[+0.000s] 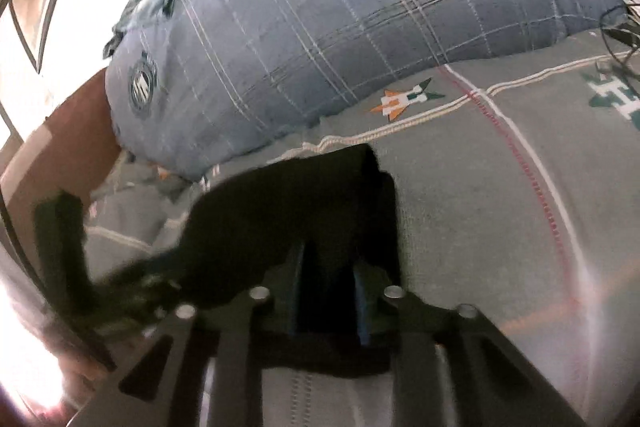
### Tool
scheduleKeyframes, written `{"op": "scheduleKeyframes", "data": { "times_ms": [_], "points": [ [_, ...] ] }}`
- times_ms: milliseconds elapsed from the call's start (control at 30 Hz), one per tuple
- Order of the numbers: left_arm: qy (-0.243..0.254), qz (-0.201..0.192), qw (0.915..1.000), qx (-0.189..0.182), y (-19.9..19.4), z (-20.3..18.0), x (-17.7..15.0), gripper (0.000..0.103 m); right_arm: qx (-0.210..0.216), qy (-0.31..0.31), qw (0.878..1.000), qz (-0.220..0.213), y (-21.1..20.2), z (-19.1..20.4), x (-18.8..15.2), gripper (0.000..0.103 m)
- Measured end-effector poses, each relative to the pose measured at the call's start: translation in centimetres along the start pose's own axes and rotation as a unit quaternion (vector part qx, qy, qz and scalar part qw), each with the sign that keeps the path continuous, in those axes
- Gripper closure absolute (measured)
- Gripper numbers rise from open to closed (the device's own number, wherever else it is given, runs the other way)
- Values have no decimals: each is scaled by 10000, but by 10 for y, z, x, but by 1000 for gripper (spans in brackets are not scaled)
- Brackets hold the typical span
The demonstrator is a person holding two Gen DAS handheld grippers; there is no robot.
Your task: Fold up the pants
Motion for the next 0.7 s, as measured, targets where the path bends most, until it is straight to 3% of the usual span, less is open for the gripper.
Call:
{"op": "scheduleKeyframes", "data": {
  "times_ms": [100,267,400,533,700],
  "points": [
    [-116,-5,9999,-80,-5,3,2,20,-290,-195,9989,-323,-19,7,9,73],
    [-130,-306,9994,53,-18,8,18,20,-3,-616,9970,-462,-31,38,22,73],
    [-201,-254,9993,210,-9,12,23,19,-60,-894,9954,-336,-4,53,25,73],
    [-291,-88,9993,234,14,13,26,19,-371,-927,9949,-120,33,39,25,79],
    [-431,-31,9989,171,36,13,31,11,-175,-630,9979,-39,52,19,29,79]
  ]
}}
Point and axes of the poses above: each gripper's, at about its wrist camera, not at the fingertips, and y roughly the way its jaws point, z to its left, x to its top, the point moved 6 cm from there along y, roughly the way its jaws point, and after that the axes turned 4 degrees about y, right-handed, at the moved point
